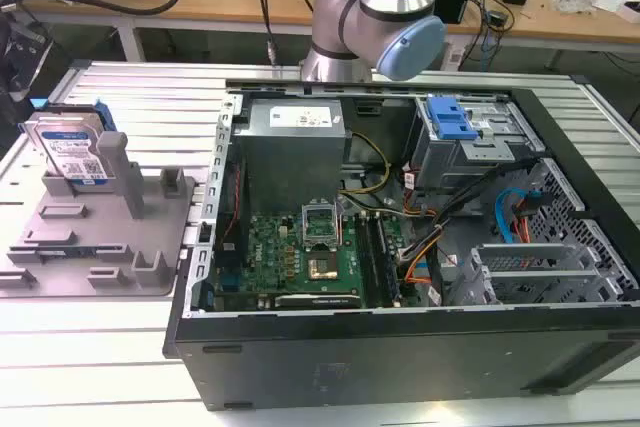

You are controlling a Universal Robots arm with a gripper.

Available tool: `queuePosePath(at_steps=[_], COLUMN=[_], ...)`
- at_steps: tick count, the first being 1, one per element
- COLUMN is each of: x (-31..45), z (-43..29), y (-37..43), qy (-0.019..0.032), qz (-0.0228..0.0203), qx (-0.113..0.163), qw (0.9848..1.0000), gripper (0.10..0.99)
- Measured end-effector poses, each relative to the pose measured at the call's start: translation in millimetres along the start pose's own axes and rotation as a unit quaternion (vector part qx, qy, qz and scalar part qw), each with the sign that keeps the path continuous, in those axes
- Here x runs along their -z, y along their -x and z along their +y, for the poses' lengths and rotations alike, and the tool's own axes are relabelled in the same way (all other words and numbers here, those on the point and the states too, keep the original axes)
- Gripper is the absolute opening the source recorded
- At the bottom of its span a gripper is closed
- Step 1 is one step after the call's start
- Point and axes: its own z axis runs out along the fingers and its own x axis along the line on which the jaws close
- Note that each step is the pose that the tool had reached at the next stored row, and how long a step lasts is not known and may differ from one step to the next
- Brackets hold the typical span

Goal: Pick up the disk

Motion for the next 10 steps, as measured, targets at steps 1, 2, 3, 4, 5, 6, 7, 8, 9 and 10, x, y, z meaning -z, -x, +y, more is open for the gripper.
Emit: queuePosePath(at_steps=[1,2,3,4,5,6,7,8,9,10], x=[0.0,0.0,0.0,0.0,0.0,0.0,0.0,0.0,0.0,0.0], z=[0.0,0.0,0.0,0.0,0.0,0.0,0.0,0.0,0.0,0.0], y=[0.0,0.0,0.0,0.0,0.0,0.0,0.0,0.0,0.0,0.0], qy=[0.0000,0.0000,0.0000,0.0000,0.0000,0.0000,0.0000,0.0000,0.0000,0.0000], qz=[0.0000,0.0000,0.0000,0.0000,0.0000,0.0000,0.0000,0.0000,0.0000,0.0000], qx=[0.000,0.000,0.000,0.000,0.000,0.000,0.000,0.000,0.000,0.000], qw=[1.0000,1.0000,1.0000,1.0000,1.0000,1.0000,1.0000,1.0000,1.0000,1.0000], gripper=[0.106,0.106,0.106,0.106,0.106,0.106,0.106,0.106,0.106,0.106])
